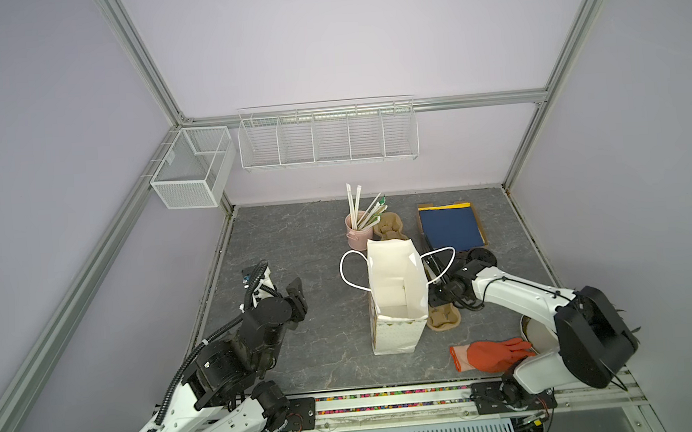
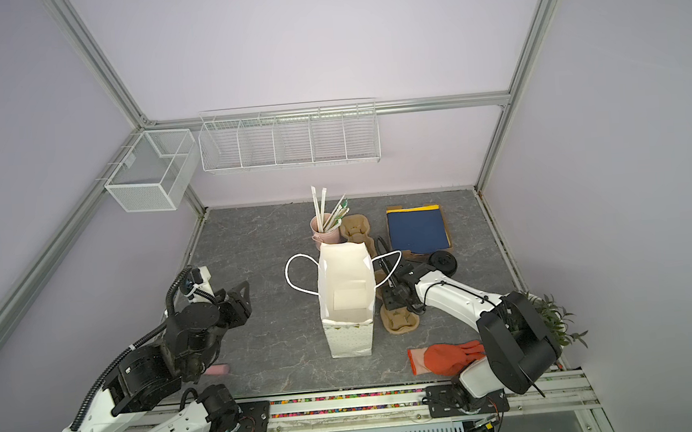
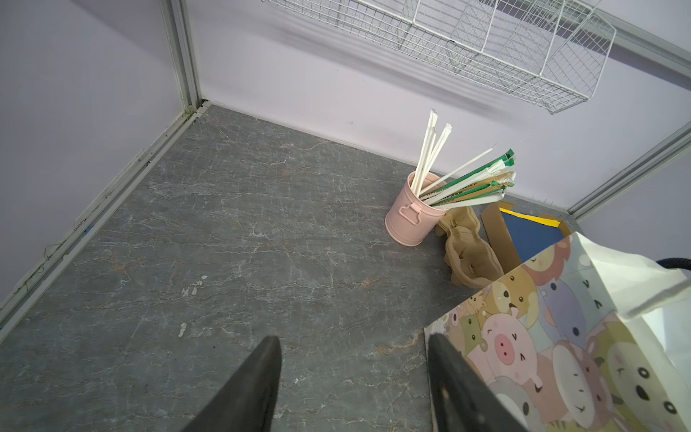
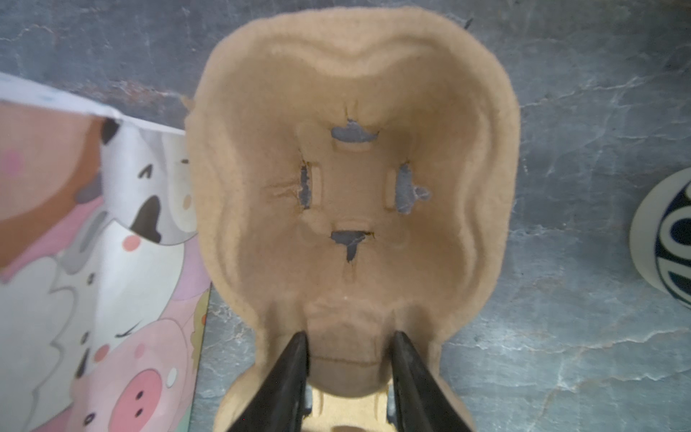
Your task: Pack the takeout coffee
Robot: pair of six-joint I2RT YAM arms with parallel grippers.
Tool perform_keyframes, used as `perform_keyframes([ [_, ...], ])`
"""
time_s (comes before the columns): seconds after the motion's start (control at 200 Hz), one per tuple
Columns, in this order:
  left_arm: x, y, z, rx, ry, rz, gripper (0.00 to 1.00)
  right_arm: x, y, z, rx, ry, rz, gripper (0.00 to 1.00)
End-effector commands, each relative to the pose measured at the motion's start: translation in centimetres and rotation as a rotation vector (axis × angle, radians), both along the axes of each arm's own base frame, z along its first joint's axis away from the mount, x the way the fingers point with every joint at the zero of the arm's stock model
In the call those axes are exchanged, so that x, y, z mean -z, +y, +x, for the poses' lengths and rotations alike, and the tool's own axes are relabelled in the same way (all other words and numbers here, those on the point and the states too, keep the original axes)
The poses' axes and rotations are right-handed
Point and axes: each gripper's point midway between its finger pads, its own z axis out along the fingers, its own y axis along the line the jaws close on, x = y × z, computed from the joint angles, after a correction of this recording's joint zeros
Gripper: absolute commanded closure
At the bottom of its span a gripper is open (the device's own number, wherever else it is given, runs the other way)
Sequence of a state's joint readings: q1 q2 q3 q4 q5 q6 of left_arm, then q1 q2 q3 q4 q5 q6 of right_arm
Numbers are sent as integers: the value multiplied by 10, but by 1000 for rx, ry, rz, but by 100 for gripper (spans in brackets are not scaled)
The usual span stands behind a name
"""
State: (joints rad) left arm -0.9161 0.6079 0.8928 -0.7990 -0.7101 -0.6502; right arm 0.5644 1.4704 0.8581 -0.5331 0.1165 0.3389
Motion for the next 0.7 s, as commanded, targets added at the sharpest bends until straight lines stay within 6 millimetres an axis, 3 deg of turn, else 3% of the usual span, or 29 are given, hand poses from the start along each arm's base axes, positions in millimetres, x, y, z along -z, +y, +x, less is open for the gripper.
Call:
perform_keyframes([
  [0.0,8,4,0,-19,11,21,37,-1,0,-1,-3,16,3,62],
  [0.275,19,-6,2,-5,40,-12,37,4,2,-2,-1,35,4,67],
  [0.38,30,-18,1,38,81,-51,37,4,-1,-4,4,42,-6,67],
  [0.695,56,-46,-4,120,166,-171,37,-15,-6,-7,16,4,3,70],
])
